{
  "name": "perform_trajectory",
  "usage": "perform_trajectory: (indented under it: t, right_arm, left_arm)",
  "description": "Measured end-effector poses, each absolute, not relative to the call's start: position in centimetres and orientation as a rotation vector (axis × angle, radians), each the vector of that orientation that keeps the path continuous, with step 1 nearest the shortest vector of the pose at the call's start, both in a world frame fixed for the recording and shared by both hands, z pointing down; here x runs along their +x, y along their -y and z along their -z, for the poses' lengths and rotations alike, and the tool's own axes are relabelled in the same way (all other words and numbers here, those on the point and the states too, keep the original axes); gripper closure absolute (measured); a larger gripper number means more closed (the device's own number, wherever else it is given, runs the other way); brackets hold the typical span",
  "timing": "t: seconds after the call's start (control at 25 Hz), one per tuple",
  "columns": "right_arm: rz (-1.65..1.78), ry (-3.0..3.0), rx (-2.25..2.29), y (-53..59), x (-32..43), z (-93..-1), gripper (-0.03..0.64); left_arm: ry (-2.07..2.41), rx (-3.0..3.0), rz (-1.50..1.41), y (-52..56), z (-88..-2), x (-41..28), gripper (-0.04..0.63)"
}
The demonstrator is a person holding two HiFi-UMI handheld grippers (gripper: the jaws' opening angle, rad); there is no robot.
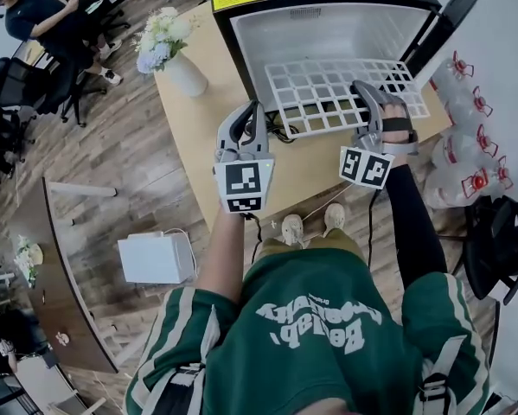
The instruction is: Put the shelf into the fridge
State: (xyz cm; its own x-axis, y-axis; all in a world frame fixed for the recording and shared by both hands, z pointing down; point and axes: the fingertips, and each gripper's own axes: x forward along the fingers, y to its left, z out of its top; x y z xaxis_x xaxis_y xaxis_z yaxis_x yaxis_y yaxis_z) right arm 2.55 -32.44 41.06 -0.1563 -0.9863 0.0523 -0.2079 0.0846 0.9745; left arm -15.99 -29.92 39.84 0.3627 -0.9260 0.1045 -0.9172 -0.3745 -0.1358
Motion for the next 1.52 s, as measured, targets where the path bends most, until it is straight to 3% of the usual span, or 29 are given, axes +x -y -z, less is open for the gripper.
perform_trajectory:
  t: [1.52]
  right_arm:
    - [1.216, 1.324, 1.113, 35.1, -0.8, -42.1, 0.575]
  left_arm:
    - [-1.728, -2.495, 0.244, 29.1, -38.2, -18.9, 0.595]
